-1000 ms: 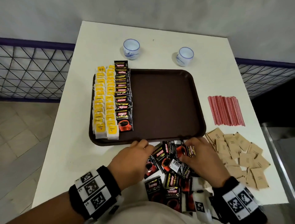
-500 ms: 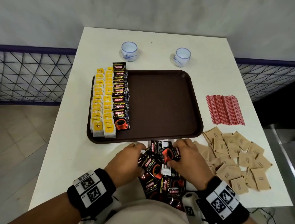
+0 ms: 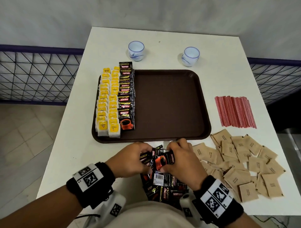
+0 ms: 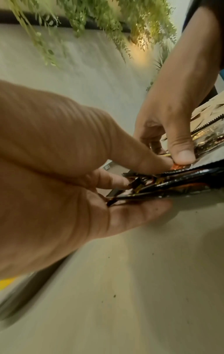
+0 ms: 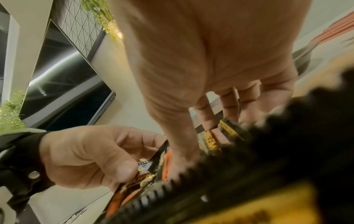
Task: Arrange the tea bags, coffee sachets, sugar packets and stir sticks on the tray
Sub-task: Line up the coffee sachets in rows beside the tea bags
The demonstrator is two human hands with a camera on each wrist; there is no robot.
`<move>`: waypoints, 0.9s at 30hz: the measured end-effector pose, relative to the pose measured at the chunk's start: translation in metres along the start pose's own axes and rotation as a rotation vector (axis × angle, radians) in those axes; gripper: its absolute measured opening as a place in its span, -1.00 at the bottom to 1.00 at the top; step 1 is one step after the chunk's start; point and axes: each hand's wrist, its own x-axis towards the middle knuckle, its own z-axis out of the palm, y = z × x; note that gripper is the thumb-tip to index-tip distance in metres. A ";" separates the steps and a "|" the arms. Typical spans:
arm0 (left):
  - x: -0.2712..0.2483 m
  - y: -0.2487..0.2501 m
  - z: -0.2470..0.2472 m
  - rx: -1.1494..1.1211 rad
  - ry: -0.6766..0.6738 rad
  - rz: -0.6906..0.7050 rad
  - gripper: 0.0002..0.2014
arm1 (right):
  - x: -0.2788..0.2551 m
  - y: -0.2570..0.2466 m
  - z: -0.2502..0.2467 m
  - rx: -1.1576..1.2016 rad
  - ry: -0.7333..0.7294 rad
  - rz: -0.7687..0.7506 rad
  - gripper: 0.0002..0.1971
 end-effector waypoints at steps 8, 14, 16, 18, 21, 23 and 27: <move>0.000 0.003 -0.001 -0.116 0.055 0.066 -0.53 | 0.003 -0.003 -0.010 0.142 0.011 -0.062 -0.66; -0.001 0.002 -0.007 -0.353 0.055 0.060 -0.46 | 0.008 -0.001 -0.022 0.194 -0.122 -0.049 -0.34; -0.001 0.004 -0.010 -0.401 0.079 0.076 -0.54 | 0.008 -0.005 -0.026 0.229 -0.150 -0.062 -0.44; -0.001 0.005 -0.013 -0.448 0.094 0.079 -0.64 | 0.009 -0.007 -0.026 0.295 -0.134 -0.053 -0.66; 0.000 0.007 -0.018 -0.538 0.096 0.079 -0.73 | 0.010 -0.012 -0.025 0.448 -0.115 -0.035 -0.77; 0.001 0.007 -0.020 -0.594 0.087 0.083 -0.78 | 0.013 -0.016 -0.026 0.521 -0.097 -0.034 -0.84; 0.002 0.010 -0.025 -0.777 0.071 0.057 -0.83 | 0.016 -0.028 -0.034 0.627 -0.042 -0.037 -0.91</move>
